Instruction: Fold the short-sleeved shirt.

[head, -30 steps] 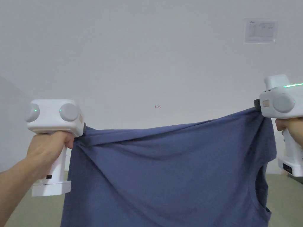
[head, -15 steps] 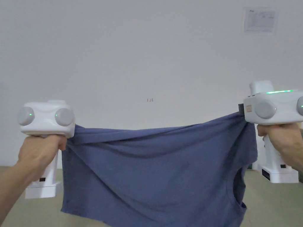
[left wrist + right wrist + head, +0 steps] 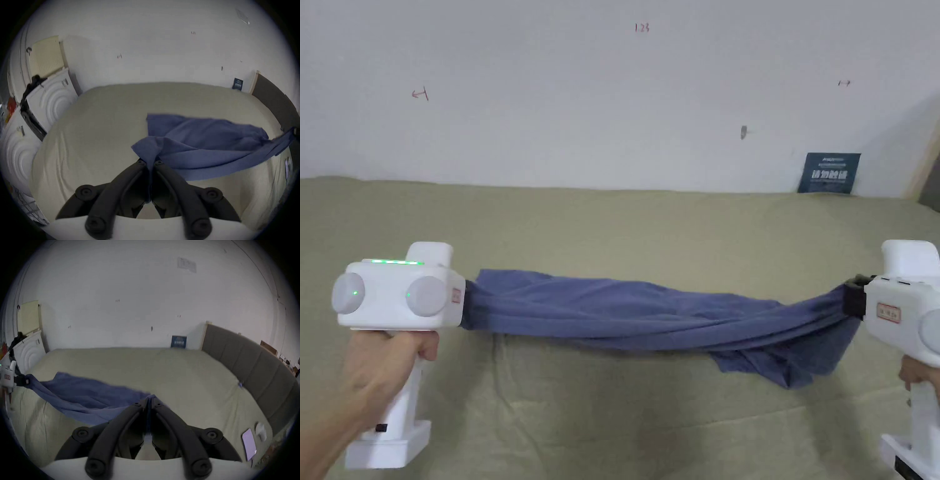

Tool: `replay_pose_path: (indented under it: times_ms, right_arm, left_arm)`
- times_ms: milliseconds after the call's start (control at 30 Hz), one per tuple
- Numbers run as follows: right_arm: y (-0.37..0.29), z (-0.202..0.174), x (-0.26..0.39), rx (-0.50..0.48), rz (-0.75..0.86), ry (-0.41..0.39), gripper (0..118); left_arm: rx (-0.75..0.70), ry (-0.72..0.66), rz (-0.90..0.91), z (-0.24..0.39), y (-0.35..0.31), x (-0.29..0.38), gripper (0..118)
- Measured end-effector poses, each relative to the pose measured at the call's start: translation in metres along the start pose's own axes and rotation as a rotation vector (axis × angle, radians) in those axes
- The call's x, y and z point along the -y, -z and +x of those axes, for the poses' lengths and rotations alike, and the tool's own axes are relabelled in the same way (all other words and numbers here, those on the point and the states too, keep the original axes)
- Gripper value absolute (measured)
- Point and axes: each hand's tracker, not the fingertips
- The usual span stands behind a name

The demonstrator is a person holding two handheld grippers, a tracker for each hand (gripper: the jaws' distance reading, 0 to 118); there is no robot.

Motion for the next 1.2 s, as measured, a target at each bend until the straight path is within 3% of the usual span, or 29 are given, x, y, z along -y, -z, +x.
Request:
replay_pose_path:
  times_ms: [267,667,1200]
  right_arm:
    - [-0.100,-0.006,0.094,-0.004,-0.079,0.014,8]
    - [-0.201,-0.014,0.171,-0.050,-0.131,0.012,8]
    - [-0.193,-0.009,0.207,-0.044,-0.237,-0.010,8]
  left_arm:
    - [0.063,0.004,-0.077,-0.039,-0.065,0.104,4]
    - [0.122,-0.019,-0.154,-0.081,-0.141,0.206,4]
    - [0.115,-0.052,-0.192,-0.086,-0.135,0.226,4]
